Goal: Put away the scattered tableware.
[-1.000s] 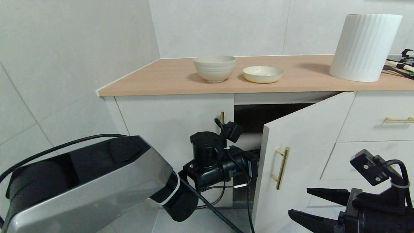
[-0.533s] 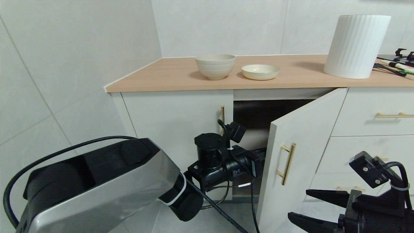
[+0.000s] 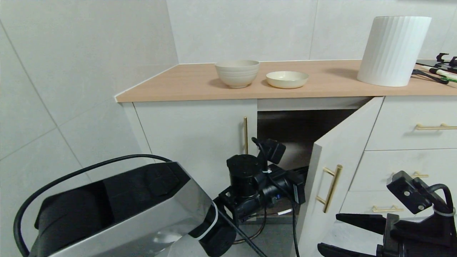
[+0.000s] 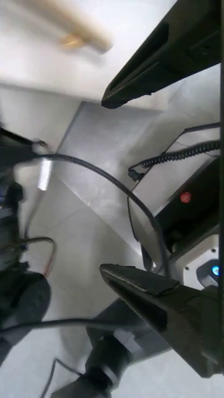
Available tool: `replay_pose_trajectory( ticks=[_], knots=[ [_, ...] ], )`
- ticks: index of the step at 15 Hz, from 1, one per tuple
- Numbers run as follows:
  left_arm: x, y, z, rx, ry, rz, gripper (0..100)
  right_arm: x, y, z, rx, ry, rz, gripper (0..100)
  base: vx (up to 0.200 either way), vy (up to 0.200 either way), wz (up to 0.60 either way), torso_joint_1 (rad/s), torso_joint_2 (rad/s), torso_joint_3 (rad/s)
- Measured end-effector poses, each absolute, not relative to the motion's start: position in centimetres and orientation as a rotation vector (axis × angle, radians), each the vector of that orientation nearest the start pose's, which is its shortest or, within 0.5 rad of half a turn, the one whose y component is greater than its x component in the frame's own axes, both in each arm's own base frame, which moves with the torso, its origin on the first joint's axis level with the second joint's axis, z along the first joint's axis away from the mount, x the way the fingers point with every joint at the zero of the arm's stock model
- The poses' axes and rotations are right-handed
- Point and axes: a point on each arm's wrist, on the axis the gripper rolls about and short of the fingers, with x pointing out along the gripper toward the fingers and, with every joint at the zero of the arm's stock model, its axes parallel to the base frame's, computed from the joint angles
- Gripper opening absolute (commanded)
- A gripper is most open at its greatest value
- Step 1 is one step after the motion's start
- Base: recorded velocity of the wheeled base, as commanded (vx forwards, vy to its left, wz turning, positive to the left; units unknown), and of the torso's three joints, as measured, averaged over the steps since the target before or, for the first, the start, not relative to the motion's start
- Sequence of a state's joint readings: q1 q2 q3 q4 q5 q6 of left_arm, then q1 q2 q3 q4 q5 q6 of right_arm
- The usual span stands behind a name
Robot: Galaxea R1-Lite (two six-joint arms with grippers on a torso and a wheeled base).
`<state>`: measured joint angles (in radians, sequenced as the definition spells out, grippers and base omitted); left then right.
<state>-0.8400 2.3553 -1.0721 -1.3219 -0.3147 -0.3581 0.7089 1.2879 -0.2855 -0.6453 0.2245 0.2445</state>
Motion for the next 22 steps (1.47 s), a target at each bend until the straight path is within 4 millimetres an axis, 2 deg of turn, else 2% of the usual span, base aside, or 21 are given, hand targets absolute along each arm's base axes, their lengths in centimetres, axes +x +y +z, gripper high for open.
replay_pose_trajectory(
  ticks=[1, 3, 4, 5, 6, 8, 13, 16, 19, 22],
  knots=[
    [27.0, -32.7, 6.8, -0.328, 0.213, -1.236, 0, 12.0, 11.4, 14.7, 0.138, 0.465, 0.919, 100, 0.0, 0.0, 0.0, 0.0, 0.0, 0.0],
    [22.8, -31.7, 7.1, -0.323, 0.353, -1.563, 0, 10.7, 11.1, 15.2, 0.155, 0.459, 1.09, 100, 0.0, 0.0, 0.0, 0.0, 0.0, 0.0],
    [21.9, -30.9, 7.6, -0.322, 0.383, -1.649, 0, 10.2, 10.8, 15.3, 0.158, 0.462, 1.133, 100, 0.0, 0.0, 0.0, 0.0, 0.0, 0.0],
    [21.3, -30.5, 8.1, -0.327, 0.389, -1.662, 0, 10.0, 10.7, 15.5, 0.16, 0.448, 1.141, 100, 0.0, 0.0, 0.0, 0.0, 0.0, 0.0],
    [21.4, -30.1, 8.5, -0.332, 0.381, -1.652, 0, 9.9, 10.5, 15.6, 0.16, 0.439, 1.136, 100, 0.0, 0.0, 0.0, 0.0, 0.0, 0.0],
    [23.0, -29.4, 9.0, -0.344, 0.34, -1.588, 0, 10.0, 10.5, 15.6, 0.156, 0.438, 1.089, 100, 0.0, 0.0, 0.0, 0.0, 0.0, 0.0],
    [27.7, -27.4, 8.9, -0.307, 0.307, -1.279, 0, 10.9, 11.0, 15.7, 0.147, 0.432, 0.99, 100, 0.0, 0.0, 0.0, 0.0, 0.0, 0.0],
    [29.7, -26.0, 9.4, -0.228, 0.278, -1.084, 0, 11.4, 11.2, 15.7, 0.137, 0.425, 0.912, 100, 0.0, 0.0, 0.0, 0.0, 0.0, 0.0],
    [29.7, -23.4, 11.5, -0.215, 0.269, -0.992, 0, 12.2, 11.7, 16.2, 0.132, 0.402, 0.832, 100, 0.0, 0.0, 0.0, 0.0, 0.0, 0.0],
    [29.2, -19.4, 13.3, -0.165, 0.287, -0.894, 0, 13.6, 12.0, 16.7, 0.132, 0.381, 0.739, 100, 0.0, 0.0, 0.0, 0.0, 0.0, 0.0]
  ],
)
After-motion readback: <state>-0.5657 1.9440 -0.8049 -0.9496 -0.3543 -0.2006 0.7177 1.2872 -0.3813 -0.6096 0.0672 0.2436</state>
